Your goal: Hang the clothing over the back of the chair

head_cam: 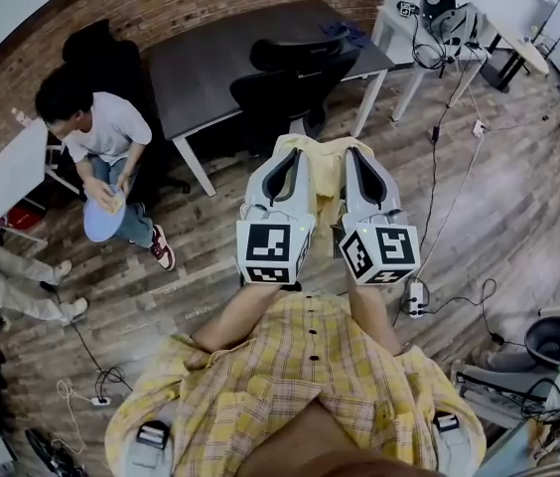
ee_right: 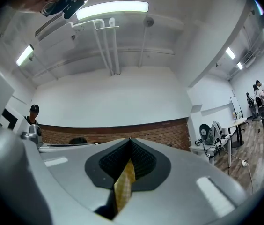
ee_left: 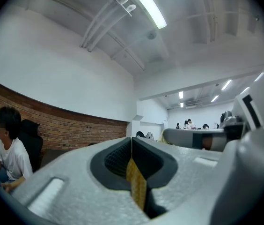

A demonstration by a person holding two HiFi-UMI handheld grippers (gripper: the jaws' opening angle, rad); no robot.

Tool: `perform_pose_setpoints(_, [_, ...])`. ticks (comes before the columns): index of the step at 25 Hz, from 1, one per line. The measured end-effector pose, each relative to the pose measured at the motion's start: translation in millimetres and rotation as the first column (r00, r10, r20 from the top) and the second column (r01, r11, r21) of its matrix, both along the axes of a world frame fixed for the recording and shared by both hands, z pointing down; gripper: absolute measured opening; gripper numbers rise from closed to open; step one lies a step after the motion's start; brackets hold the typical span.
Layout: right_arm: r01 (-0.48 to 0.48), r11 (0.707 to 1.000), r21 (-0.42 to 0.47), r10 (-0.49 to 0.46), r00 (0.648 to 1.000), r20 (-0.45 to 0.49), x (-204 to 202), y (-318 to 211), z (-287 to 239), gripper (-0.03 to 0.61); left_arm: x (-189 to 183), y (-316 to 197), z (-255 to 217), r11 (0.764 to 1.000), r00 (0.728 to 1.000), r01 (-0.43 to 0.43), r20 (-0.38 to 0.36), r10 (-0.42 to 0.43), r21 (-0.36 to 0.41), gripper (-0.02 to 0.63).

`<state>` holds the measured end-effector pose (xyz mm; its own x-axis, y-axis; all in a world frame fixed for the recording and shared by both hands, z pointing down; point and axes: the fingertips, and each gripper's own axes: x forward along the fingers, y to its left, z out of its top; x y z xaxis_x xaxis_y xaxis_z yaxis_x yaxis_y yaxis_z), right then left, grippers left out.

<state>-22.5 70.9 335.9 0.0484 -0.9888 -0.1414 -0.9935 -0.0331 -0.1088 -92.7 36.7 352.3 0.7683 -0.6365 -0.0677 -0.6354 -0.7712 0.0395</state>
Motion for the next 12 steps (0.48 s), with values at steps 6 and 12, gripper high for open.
perform_pose_setpoints(6, [-0.014, 1.000, 0.009, 0.014, 1.000, -0.007, 42.1, -62.2, -14.6, 0.008, 33.6, -65.0, -12.1, 1.000, 1.000, 0.009, 0.001, -0.009, 0.009, 0.011])
perform_pose_setpoints(12, [-0.020, 1.000, 0.010, 0.020, 1.000, -0.007, 82.2, -125.8, -31.1, 0.008, 72.9, -128.8, -28.4, 1.000, 1.000, 0.005, -0.008, -0.005, 0.005, 0.011])
